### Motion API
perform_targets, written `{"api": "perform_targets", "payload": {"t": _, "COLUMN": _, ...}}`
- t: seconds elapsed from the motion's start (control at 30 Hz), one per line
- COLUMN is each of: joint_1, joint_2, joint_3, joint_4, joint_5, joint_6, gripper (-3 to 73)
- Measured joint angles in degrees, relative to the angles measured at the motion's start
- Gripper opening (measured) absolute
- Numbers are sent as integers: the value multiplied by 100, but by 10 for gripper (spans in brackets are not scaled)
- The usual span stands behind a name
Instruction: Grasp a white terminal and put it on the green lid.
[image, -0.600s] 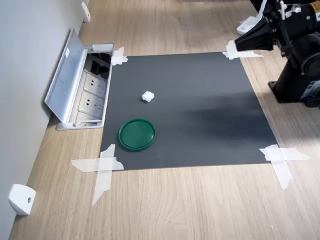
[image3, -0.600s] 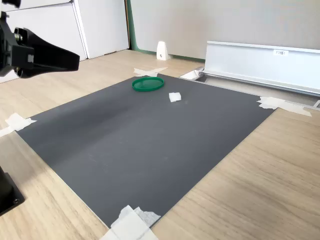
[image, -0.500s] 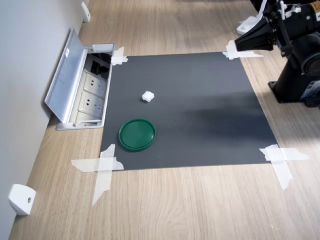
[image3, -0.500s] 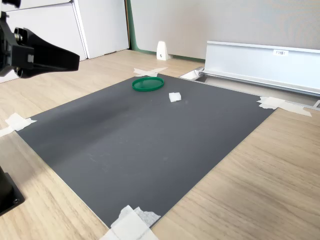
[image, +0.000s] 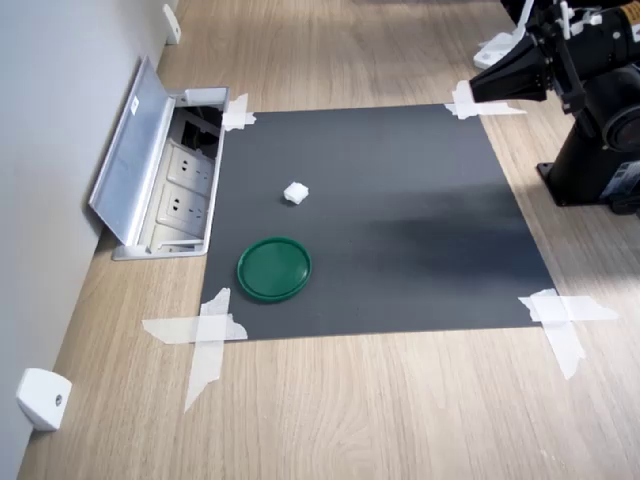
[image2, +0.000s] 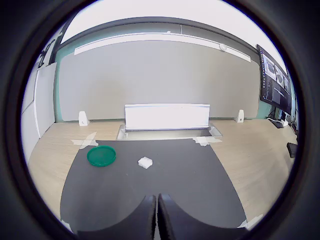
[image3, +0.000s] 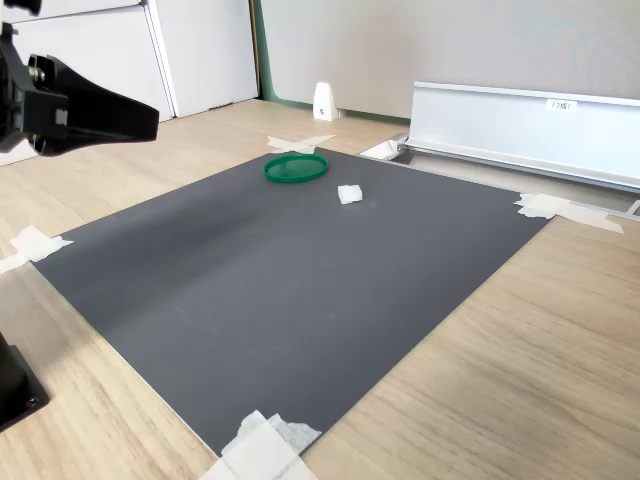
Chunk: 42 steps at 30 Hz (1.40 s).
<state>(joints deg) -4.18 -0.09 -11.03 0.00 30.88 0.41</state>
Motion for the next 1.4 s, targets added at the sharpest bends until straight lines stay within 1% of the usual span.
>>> {"api": "perform_targets", "payload": {"t": 0.1, "joint_1": 0, "joint_2": 397, "joint_3": -267, "joint_4": -35, "joint_5": -11, "joint_6": -162, "gripper": -8}}
{"api": "perform_targets", "payload": {"t": 0.23, "joint_1": 0, "joint_2": 1288, "joint_3": -876, "joint_4": -35, "joint_5": -89, "joint_6": -519, "gripper": -8}}
{"api": "perform_targets", "payload": {"t": 0.47, "joint_1": 0, "joint_2": 2954, "joint_3": -2024, "joint_4": -98, "joint_5": -83, "joint_6": -712, "gripper": -8}}
{"api": "perform_targets", "payload": {"t": 0.73, "joint_1": 0, "joint_2": 4693, "joint_3": -3198, "joint_4": -165, "joint_5": 421, "joint_6": -786, "gripper": -8}}
{"api": "perform_targets", "payload": {"t": 0.87, "joint_1": 0, "joint_2": 5497, "joint_3": -3797, "joint_4": -183, "joint_5": 729, "joint_6": -1199, "gripper": -8}}
{"api": "perform_targets", "payload": {"t": 1.0, "joint_1": 0, "joint_2": 6350, "joint_3": -4405, "joint_4": -194, "joint_5": 1188, "joint_6": -2147, "gripper": -8}}
{"api": "perform_targets", "payload": {"t": 1.17, "joint_1": -20, "joint_2": 7195, "joint_3": -5025, "joint_4": -177, "joint_5": 1796, "joint_6": -3728, "gripper": -8}}
{"api": "perform_targets", "payload": {"t": 1.2, "joint_1": -70, "joint_2": 7328, "joint_3": -5143, "joint_4": -110, "joint_5": 1915, "joint_6": -4047, "gripper": -8}}
{"api": "perform_targets", "payload": {"t": 1.27, "joint_1": -233, "joint_2": 7572, "joint_3": -5380, "joint_4": 127, "joint_5": 2083, "joint_6": -4605, "gripper": -8}}
{"api": "perform_targets", "payload": {"t": 1.4, "joint_1": -715, "joint_2": 7989, "joint_3": -5872, "joint_4": 730, "joint_5": 2634, "joint_6": -5818, "gripper": 4}}
